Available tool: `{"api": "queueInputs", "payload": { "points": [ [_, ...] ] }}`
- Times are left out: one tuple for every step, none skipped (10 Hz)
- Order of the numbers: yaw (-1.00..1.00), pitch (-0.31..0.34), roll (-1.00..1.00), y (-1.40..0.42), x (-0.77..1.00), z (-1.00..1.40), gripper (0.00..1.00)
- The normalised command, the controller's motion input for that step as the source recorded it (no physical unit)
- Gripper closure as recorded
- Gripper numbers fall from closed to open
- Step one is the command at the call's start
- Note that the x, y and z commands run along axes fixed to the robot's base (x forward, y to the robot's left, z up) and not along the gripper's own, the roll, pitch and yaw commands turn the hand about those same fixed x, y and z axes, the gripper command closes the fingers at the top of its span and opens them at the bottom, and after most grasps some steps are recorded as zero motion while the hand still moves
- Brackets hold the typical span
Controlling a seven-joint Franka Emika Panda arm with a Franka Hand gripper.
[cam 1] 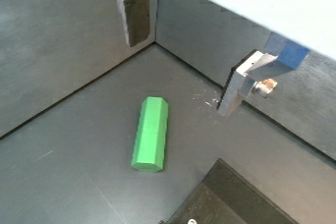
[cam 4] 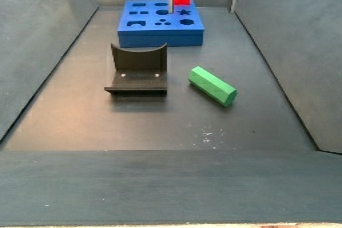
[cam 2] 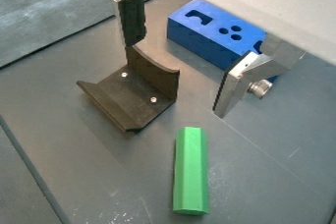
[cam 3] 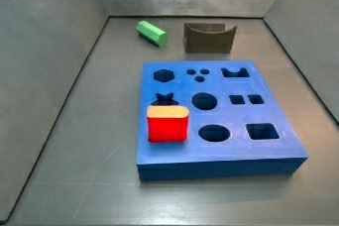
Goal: Pick up the hexagon object. Move up. Place the hexagon object on the fixture. Regrasp the hexagon object. Move to above the board. Insert the hexagon object.
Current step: Pick up the hexagon object.
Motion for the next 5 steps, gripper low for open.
{"api": "queueInputs", "payload": {
  "points": [
    [0.10, -0.170, 0.00, 0.00, -0.09, -0.40, 0.00],
    [0.34, -0.137, 0.02, 0.01, -0.05, -0.98, 0.00],
    [0.47, -0.023, 0.04, 0.02, -0.19, -1.00, 0.00],
    [0.55, -0.017, 0.02, 0.05, -0.15, -1.00, 0.00],
    [0.55, -0.016, 0.02, 0.05, -0.15, -1.00, 0.00]
  ]
}}
